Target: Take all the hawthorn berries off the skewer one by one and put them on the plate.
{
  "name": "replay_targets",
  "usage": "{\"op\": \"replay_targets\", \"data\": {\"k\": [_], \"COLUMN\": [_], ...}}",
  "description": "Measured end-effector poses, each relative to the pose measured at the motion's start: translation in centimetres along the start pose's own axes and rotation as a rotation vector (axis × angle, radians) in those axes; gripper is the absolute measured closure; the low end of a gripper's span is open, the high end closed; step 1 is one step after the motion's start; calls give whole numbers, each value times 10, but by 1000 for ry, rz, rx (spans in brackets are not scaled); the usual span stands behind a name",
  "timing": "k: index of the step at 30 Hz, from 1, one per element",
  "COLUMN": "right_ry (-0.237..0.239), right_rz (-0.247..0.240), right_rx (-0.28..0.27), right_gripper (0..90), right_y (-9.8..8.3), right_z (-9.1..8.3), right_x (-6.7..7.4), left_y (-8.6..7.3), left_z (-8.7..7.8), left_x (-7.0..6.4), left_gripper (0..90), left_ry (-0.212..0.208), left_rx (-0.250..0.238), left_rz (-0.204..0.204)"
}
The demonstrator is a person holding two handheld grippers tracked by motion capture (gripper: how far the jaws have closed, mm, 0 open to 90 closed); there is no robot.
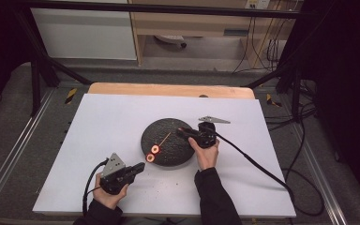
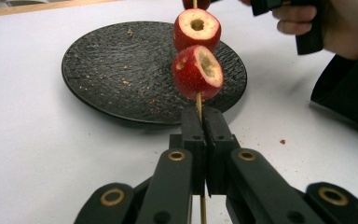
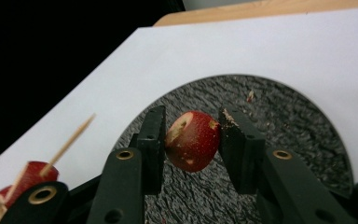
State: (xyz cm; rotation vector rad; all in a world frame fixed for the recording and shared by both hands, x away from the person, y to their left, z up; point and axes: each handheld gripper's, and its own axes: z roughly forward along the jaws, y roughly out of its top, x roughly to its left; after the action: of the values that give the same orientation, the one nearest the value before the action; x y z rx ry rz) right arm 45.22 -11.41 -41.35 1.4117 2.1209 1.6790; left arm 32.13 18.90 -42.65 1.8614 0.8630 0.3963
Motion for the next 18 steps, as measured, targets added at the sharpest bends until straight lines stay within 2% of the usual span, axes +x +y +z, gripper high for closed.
{"op": "replay_targets", "data": {"k": [6, 18], "right_ry": [-26, -52], "right_rz": [3, 3], "right_rx": [65, 148], "right_gripper": [637, 635], "right_y": [-16, -33], "right_z": [18, 32], "right_x": [-5, -10], "left_y": [-1, -1], "left_z": [2, 2], "left_x": [0, 0], "left_gripper": [884, 884], "left_ry": [-3, -1], "left_rx": [9, 11], "left_rz": [-2, 1]}}
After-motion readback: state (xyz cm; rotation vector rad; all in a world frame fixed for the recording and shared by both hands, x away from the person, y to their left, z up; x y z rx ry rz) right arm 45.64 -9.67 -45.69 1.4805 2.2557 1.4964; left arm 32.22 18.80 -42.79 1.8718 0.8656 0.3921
